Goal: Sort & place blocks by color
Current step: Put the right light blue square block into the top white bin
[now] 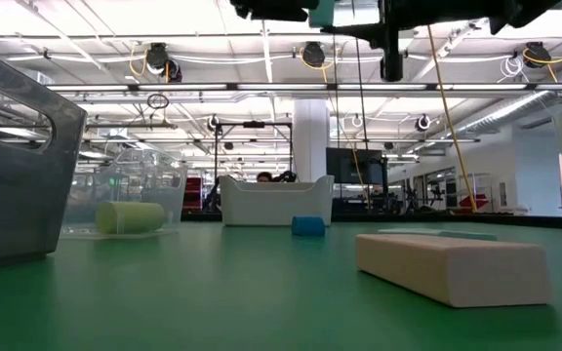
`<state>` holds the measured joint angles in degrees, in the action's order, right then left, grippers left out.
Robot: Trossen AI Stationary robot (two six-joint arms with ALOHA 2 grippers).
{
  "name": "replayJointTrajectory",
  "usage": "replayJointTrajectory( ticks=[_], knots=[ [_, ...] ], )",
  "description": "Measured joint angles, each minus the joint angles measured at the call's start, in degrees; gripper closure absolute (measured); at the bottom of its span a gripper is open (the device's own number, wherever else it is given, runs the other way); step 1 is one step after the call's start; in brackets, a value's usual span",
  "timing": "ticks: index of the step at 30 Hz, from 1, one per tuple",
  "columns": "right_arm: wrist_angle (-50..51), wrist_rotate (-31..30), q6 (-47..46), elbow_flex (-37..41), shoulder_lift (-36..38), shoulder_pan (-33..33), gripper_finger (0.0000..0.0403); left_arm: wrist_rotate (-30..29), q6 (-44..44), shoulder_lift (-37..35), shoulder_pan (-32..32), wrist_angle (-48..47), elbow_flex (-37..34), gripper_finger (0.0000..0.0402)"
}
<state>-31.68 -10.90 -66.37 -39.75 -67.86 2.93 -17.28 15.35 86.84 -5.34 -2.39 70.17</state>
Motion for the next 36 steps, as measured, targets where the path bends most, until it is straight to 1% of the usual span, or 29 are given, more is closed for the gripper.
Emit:
replayJointTrajectory(
  ticks=[2,4,6,10,13,18,22,25,30,33,36],
  knots=[
    [-2.6,0.42,0.76,-0.01,-0.91,-0.37,0.0283,2.19,2.45,1.45,0.75,3.68,0.22,0.0093],
    [-4.83,0.43,0.9,-0.03,-2.23,-0.89,0.0283,2.71,4.04,1.94,1.05,3.69,-0.03,0.0098],
    [-4.51,0.94,0.95,-0.07,-2.94,-1.5,0.0283,2.76,4.5,3.61,1.52,7.27,0.14,0.0106],
    [-5.26,3.5,1.01,-0.05,-4.34,-2.83,0.0283,2.92,4.48,4.43,2.78,7.42,0.03,0.0133],
    [-6.22,5.16,1.47,-0.04,-4.47,-4.16,0.0283,3.76,4.48,5.19,3.54,6.53,0.06,0.017],
    [-6.8,9.25,1.5,-0.04,-4.56,-6.75,0.0282,4.63,4.5,5.66,4.67,6.41,0.13,0.0262],
    [-6.16,12.73,1.87,-0.04,-4.63,-9.09,0.0278,4.76,3.85,5.8,5.68,5.98,0.15,0.0264],
    [-5.67,15.61,2.81,-0.04,-4.62,-11.23,0.0262,5.2,1.62,5.8,6.56,6.2,0.15,0.0264],
    [-4.6,22.49,7.05,-0.04,-4.34,-16.17,0.0211,5.03,-2.43,5.78,8.79,5.32,0.11,0.0264],
    [-1.41,23.59,10.08,-0.04,-3.4,-19.06,0.0178,5.0,-4.68,5.78,10.53,3.86,0.09,0.0265],
    [4.93,24.65,14.61,-0.04,-1.6,-22.27,0.0152,5.0,-7.03,5.78,12.71,1.68,0.09,0.0265]
  ],
)
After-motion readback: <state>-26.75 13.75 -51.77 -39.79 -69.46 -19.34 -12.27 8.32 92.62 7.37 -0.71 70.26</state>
